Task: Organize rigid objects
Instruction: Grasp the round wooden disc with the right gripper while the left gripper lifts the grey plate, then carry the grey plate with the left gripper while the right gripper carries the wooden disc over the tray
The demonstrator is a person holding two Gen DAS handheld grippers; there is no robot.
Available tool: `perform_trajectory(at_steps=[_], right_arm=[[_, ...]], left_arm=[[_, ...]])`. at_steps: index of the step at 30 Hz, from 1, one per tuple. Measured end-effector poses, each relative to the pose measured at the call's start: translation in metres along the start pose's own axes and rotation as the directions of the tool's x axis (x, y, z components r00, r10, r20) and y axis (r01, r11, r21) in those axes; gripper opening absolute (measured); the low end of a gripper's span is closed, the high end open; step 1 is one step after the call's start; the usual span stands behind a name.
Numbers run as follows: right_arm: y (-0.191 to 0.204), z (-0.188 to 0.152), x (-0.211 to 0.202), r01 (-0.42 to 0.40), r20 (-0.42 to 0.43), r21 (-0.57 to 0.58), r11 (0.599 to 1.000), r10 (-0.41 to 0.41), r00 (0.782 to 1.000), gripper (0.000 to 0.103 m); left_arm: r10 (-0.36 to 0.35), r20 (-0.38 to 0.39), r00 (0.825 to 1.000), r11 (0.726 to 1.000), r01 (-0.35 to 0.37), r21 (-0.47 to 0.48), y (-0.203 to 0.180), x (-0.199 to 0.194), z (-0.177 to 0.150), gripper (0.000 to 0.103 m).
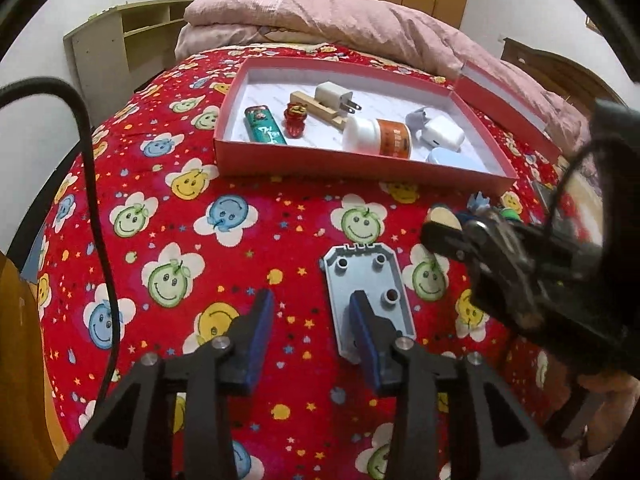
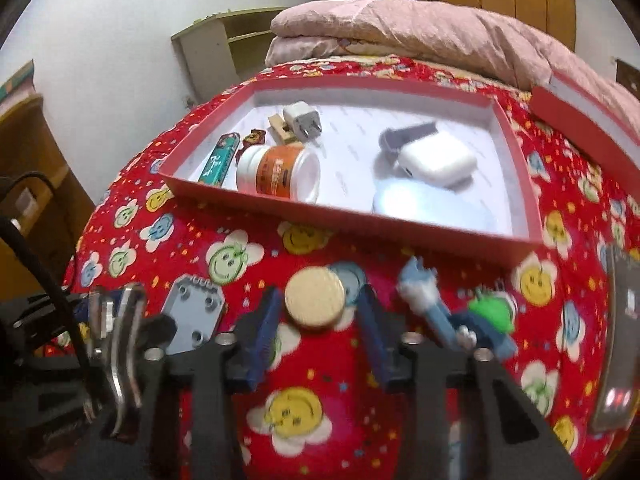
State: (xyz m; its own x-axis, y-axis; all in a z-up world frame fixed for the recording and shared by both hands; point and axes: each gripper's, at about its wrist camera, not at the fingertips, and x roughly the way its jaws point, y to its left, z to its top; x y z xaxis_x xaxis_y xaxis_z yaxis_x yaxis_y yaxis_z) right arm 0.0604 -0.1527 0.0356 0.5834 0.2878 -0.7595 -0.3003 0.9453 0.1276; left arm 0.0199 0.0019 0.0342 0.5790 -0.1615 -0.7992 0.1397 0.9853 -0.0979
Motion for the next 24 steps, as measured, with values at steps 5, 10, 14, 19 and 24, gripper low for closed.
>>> perform_trajectory(at_steps=[5,10,14,19,24], right_arm=[[0.002,-0.003,-0.003,-0.001,0.002,-0.026,1.0,0.001,1.0,0.032],[-0.007,-0.021,-0.027,-0.005,0.001,-0.005,1.0,0.005,1.0,0.032],[-0.022,-0.036,-0.043,-0.01,-0.005,0.049,0.999,0.01,1.0,0.032],[-0.035,-0.05,-0.056,0.003,0.003,0.081,0.997,-0.003,1.0,0.032],[-0.037,-0.056,-0.053,-0.006,-0.004,0.093,0.996,0.007,1.0,0.033]], left_arm=[[-0.017,0.013,1.0,1.0,0.017,0.007,-0.004,-0.006,0.001,0.051],[-0.05,0.024,0.998,0.998,0.049,0.038,-0.018,-0.01,0.001,0.065],[-0.052,0.004,0.999,0.997,0.051,0.065,-0.03,-0.003,0.0,0.067],[0.005,-0.01,1.0,0.998,-0.004,0.065,-0.036,0.01,-0.001,0.067],[0.047,0.012,0.999,0.996,-0.048,0.077,-0.04,0.015,-0.001,0.067]])
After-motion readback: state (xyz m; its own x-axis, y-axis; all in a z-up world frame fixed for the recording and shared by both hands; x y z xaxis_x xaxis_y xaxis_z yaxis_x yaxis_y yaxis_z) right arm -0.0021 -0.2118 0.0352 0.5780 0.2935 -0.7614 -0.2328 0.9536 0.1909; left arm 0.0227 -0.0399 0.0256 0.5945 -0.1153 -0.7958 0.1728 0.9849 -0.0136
